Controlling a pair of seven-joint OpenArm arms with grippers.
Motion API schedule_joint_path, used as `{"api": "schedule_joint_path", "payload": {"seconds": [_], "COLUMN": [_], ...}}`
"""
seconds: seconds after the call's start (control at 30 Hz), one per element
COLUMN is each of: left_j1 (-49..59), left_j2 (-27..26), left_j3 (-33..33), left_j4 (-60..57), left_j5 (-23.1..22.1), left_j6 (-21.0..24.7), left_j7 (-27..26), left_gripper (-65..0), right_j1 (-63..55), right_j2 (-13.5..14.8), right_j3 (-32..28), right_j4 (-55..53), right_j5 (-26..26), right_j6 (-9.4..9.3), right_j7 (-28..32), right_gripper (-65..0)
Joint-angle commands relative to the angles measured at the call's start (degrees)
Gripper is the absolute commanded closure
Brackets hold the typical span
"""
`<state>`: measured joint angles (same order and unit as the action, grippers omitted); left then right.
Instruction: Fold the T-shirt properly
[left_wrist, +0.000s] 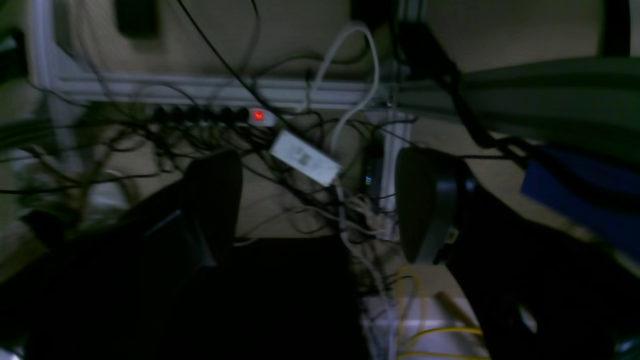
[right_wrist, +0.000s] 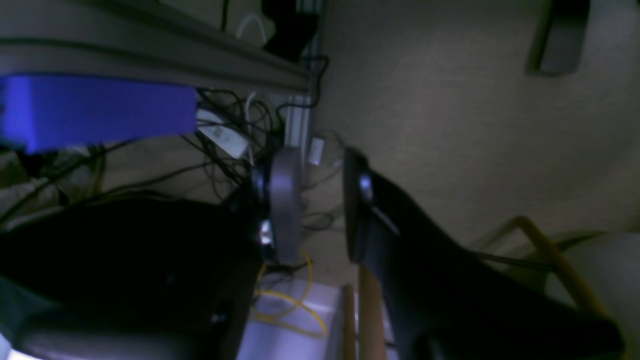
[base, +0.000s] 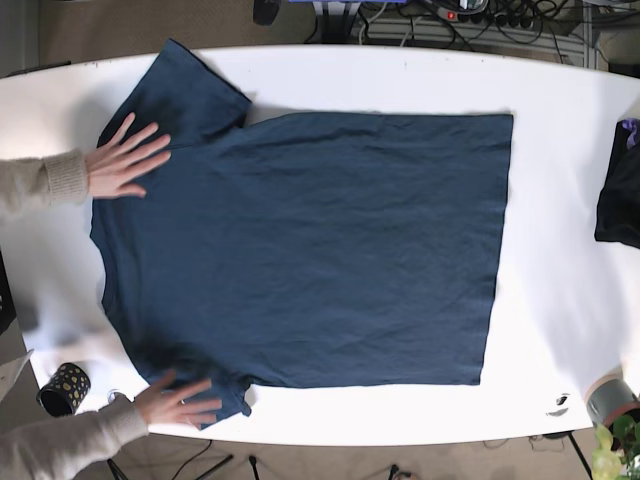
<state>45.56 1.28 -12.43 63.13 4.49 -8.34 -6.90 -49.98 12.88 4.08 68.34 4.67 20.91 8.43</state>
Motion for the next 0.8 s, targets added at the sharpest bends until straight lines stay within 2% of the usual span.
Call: {"api": "schedule_joint_path", "payload": {"seconds": [0.0, 0.3, 0.53, 0.77], "left_j1": [3.63, 15.05, 21.03, 22.79], "left_j2": [0.44, 0.70, -0.09, -2.03], "left_j3": [-0.28, -0.37, -0.72, -0.81], "left_j4": [5.66, 24.91, 37.22, 47.42], "left_j5": [-0.14, -1.19, -13.68, -19.48], "left_j6": [0.21, 0.21, 0.21, 0.21], "left_j7": [-0.88, -0.88, -0.80, -0.80], "left_gripper": [-44.0, -44.0, -44.0, -44.4], "right_j1": [-3.69, -13.54, -18.82, -19.52], "right_j2": [0.26, 0.17, -0.45, -0.45], "right_j3": [1.24, 4.32, 8.19, 9.15], "right_j4": [4.59, 23.22, 36.41, 44.94], "right_j5": [0.30, 0.30, 0.30, 1.80], "right_j6": [0.41, 0.50, 0.50, 0.50], "right_j7": [0.94, -6.36, -7.77, -7.77], "right_gripper": [-13.0, -13.0, -13.0, -13.0]}}
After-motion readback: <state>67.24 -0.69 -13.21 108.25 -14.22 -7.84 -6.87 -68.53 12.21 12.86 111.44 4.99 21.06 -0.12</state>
